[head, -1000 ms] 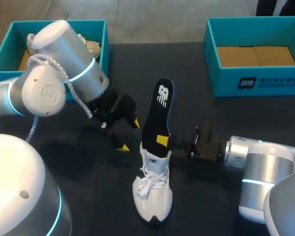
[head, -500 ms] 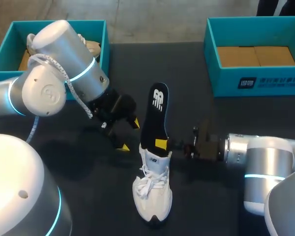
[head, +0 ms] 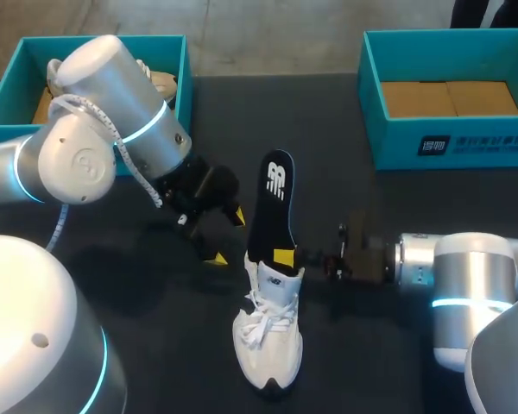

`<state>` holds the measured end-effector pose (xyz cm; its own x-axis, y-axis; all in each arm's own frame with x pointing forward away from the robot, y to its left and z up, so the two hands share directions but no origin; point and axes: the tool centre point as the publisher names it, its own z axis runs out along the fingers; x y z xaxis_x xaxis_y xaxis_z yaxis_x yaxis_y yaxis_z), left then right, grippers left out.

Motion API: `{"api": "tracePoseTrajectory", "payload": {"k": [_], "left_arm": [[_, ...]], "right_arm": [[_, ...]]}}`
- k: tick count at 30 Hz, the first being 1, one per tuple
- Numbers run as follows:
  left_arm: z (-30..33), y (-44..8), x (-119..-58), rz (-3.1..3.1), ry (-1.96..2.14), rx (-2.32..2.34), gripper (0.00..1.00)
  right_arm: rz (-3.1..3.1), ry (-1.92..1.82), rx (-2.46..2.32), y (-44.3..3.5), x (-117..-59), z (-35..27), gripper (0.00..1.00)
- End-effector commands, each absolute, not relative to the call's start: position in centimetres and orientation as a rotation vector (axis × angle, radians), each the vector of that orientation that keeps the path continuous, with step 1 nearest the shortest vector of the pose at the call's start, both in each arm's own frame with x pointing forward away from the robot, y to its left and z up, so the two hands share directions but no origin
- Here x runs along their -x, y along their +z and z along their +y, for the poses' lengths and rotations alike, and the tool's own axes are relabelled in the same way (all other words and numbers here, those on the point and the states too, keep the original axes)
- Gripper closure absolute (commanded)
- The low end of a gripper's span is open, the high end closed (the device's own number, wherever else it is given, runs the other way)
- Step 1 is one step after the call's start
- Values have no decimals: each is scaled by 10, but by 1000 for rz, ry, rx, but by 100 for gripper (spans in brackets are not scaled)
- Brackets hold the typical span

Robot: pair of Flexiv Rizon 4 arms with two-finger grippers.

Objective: Take the shoe out of the shoebox, open the shoe tongue, remove and reinsert the insole, then place the shoe into the shoebox

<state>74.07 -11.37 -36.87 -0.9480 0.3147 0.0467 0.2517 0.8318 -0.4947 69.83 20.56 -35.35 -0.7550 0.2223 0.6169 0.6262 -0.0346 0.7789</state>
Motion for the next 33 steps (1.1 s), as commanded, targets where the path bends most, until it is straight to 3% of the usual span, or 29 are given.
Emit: {"api": "tracePoseTrajectory", "payload": {"k": [1,14,18,33], "left_arm": [[-114,-368,-740,-2888,750,447,0],[-114,-368,-740,-2888,750,447,0],[-114,-368,-740,-2888,750,447,0],[-114,-368,-740,-2888,750,447,0]], "right_arm": [[-1941,-1827,902,-362,-693,209,100],[-1957,-1829,862,-352,-699,218,100],[-1960,-1829,855,-350,-701,219,77],[-1995,-1859,838,-334,-709,222,80]]}}
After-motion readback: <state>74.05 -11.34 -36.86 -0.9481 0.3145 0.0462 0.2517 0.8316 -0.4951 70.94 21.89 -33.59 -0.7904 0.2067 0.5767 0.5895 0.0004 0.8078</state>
